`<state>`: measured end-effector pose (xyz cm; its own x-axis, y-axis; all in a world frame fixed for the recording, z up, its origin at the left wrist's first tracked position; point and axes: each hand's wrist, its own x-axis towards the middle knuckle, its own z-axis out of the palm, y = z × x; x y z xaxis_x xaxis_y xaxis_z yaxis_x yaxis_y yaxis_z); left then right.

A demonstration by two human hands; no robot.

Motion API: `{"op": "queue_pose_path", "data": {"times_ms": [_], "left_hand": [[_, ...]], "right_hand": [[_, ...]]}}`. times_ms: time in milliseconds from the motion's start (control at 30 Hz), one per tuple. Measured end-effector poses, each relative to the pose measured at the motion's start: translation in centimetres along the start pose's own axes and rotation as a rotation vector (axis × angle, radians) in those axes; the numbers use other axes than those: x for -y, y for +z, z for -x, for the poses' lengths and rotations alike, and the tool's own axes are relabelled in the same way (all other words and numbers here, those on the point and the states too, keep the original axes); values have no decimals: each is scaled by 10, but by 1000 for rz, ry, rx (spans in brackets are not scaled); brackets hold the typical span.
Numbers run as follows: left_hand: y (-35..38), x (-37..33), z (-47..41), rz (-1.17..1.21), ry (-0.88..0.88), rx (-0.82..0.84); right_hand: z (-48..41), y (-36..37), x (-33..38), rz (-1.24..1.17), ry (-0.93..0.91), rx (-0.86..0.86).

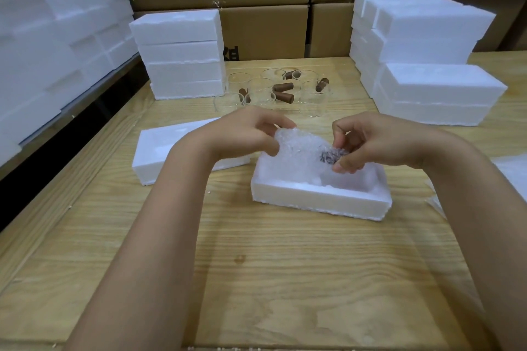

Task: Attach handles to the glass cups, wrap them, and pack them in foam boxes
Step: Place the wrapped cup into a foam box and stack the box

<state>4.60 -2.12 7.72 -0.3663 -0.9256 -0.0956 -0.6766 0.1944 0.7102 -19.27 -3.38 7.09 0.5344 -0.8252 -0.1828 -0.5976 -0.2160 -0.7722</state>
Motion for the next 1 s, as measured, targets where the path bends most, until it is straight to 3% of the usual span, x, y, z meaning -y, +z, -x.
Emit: {"op": "queue_pose_path", "data": {"times_ms": [133, 367, 733, 1000], "left_hand": [[2, 2, -1, 112, 24, -2], [9, 5, -7, 23, 1, -42], [19, 17, -14, -58, 124, -199], [19, 13, -16, -116, 137, -193]], "right_hand": [[-4, 5, -2, 24, -5, -11], [-7, 5, -6, 117, -28, -69], [-3, 5, -3, 156, -67, -49], [-6, 5, -5, 208, -43, -43]]}}
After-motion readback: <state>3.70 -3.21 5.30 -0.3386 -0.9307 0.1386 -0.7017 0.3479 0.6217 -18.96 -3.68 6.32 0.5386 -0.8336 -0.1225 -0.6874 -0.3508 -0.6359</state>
